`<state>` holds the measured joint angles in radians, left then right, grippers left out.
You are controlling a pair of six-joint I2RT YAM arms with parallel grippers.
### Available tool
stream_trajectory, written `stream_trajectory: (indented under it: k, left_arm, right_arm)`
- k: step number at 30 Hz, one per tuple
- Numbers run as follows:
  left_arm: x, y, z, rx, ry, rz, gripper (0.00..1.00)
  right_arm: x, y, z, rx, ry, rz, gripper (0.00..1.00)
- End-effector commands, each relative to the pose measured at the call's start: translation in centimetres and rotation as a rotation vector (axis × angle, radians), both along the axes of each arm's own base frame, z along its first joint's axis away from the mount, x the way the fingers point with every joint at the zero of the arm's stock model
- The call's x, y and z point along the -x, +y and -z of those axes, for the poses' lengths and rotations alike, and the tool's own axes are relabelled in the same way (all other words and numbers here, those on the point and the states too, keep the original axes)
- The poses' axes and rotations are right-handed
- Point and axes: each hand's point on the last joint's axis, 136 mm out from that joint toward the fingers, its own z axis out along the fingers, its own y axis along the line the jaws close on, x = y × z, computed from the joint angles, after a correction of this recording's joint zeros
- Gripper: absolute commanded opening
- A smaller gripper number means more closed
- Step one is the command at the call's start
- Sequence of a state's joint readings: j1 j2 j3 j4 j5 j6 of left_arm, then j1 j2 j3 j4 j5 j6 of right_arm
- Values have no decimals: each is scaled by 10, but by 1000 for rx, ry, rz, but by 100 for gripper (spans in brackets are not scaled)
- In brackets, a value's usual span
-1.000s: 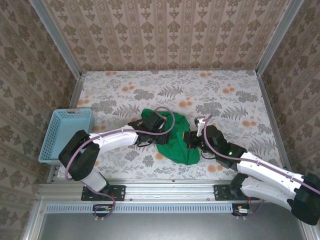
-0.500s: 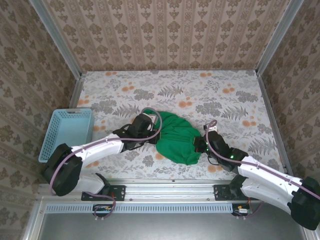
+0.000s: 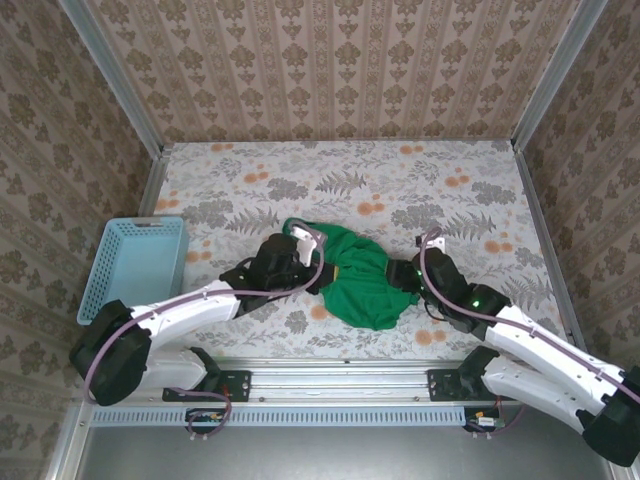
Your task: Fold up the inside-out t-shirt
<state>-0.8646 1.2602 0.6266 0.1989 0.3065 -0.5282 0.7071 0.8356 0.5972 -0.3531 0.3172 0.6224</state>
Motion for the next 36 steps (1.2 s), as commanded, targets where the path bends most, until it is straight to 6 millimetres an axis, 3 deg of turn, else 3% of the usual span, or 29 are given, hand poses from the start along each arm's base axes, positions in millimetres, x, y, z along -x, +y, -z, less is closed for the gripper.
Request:
stream_trajectory:
  k: [1, 4, 7, 13, 15, 17, 20, 23, 29, 36]
  left_arm:
    - [8, -16, -14, 52, -49, 83, 0]
    - [9, -19, -15, 56, -49, 96, 0]
    - [10, -19, -14, 55, -48, 100, 2]
    - [11, -13, -5, 35, -45, 84, 11]
    - [10, -12, 1, 29, -36, 78, 12]
    - [9, -11, 4, 32, -30, 71, 12]
    - [7, -8, 6, 49, -22, 49, 15]
    - [2, -1, 9, 42, -16, 18, 20]
    - [-4, 12, 25, -21, 13, -22, 27]
    - [-5, 10, 33, -34, 35, -21, 16]
  right_arm:
    - [7, 48, -16, -69, -26, -191, 71]
    - [8, 87, -9, -115, -11, -289, 70]
    - [1, 111, 0, -152, 11, -334, 67]
    - [-13, 127, 16, -120, 3, -365, 67]
    - [-16, 132, 22, -110, 2, -381, 61]
    - [-20, 132, 28, -85, 2, -374, 46]
    - [-27, 122, 35, -33, -4, -319, 16]
    - [-27, 112, 36, -2, -11, -289, 0]
    - [-15, 95, 31, -15, -34, -267, 0]
    - [2, 87, 37, -28, -9, -278, 0]
